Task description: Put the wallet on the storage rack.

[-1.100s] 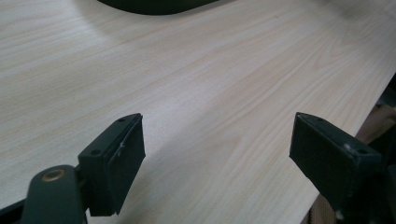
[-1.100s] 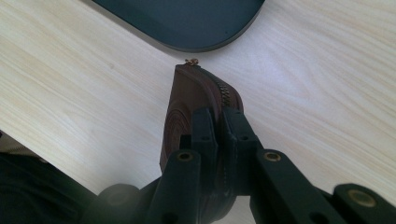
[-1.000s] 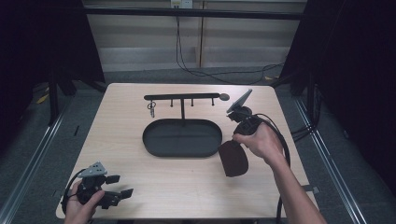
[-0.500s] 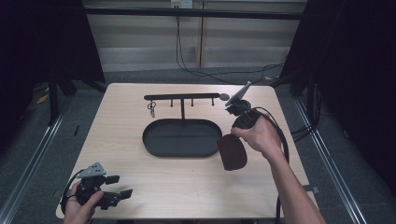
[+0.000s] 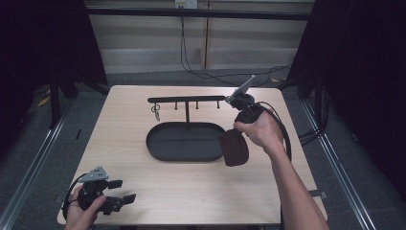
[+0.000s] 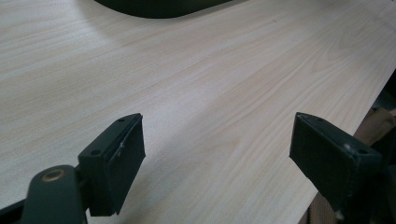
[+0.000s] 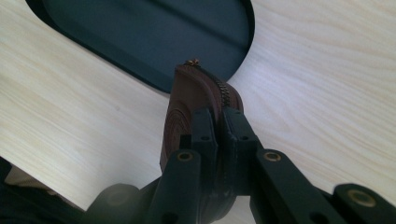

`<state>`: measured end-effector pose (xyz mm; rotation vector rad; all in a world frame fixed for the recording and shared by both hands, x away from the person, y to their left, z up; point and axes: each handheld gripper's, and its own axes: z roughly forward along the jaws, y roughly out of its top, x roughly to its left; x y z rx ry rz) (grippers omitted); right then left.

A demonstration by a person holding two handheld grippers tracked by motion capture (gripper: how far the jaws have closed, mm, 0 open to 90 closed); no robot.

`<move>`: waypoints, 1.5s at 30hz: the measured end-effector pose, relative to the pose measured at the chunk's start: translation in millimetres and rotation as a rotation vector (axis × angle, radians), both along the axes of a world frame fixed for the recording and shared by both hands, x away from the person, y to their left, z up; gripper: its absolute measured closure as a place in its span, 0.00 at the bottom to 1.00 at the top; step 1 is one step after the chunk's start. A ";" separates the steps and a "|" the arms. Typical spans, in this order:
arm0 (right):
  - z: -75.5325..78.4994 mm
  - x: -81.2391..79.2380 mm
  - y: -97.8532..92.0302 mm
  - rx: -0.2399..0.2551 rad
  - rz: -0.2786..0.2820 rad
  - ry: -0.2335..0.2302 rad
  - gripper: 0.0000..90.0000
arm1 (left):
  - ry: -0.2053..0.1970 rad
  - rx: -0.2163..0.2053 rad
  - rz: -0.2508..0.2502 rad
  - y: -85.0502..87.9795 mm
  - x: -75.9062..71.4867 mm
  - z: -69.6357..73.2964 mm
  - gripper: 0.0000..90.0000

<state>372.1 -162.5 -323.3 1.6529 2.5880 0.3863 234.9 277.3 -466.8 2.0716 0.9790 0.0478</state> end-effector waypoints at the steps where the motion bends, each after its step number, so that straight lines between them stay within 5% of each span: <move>1: 0.8 1.7 0.3 0.005 -0.002 -0.007 0.93 | 0.002 -0.002 -0.002 0.1 0.1 -0.1 0.20; 22: -5.6 25.7 -3.1 0.136 -0.083 -0.072 0.93 | 0.005 -0.002 0.006 2.1 -0.2 0.1 0.20; 26: -8.8 28.2 -5.6 0.194 -0.115 -0.092 0.93 | 0.010 -0.002 0.007 2.2 0.0 0.0 0.20; 45: -44.9 44.8 -12.2 0.309 -0.216 -0.126 0.94 | 0.010 -0.020 -0.001 2.9 0.1 0.5 0.20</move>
